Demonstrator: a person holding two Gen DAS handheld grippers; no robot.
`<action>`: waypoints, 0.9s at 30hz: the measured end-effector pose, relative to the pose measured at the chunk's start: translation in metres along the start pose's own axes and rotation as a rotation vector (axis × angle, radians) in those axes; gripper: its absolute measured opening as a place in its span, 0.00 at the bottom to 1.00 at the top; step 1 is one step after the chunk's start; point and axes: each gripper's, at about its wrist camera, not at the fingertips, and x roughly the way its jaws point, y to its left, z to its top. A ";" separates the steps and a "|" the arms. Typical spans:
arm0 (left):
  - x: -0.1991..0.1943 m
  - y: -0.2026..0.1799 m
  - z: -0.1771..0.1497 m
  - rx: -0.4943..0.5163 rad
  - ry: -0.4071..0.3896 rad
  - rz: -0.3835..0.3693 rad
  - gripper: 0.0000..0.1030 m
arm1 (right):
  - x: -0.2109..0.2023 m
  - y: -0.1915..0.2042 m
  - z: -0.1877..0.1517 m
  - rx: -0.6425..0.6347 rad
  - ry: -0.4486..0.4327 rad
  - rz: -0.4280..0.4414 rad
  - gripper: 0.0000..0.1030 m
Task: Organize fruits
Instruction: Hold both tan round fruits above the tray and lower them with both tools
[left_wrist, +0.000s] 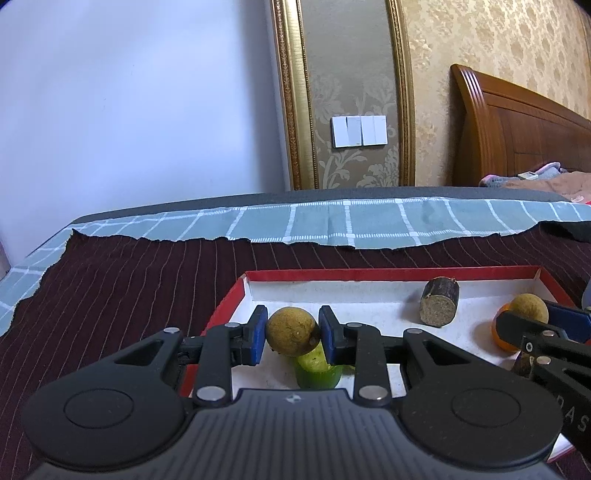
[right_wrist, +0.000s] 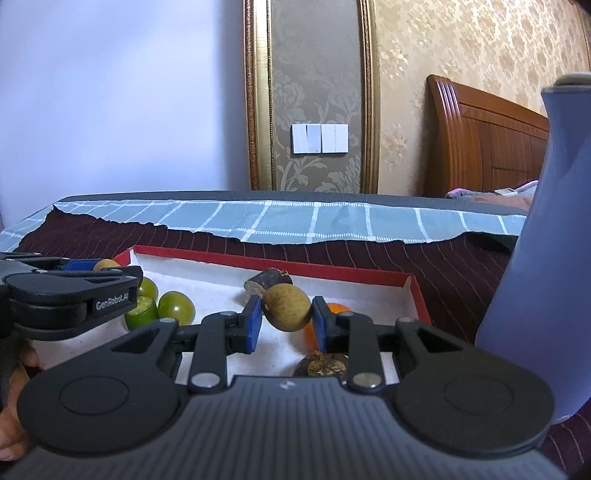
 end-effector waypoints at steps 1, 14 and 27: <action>0.000 0.000 -0.001 0.000 -0.001 0.000 0.29 | 0.001 -0.001 -0.001 0.004 0.002 0.000 0.27; 0.002 -0.003 -0.004 0.017 -0.006 -0.007 0.29 | 0.004 0.001 -0.005 -0.012 0.009 0.005 0.27; 0.008 0.000 -0.006 0.012 0.006 -0.003 0.29 | 0.001 0.006 0.001 -0.041 0.004 -0.008 0.27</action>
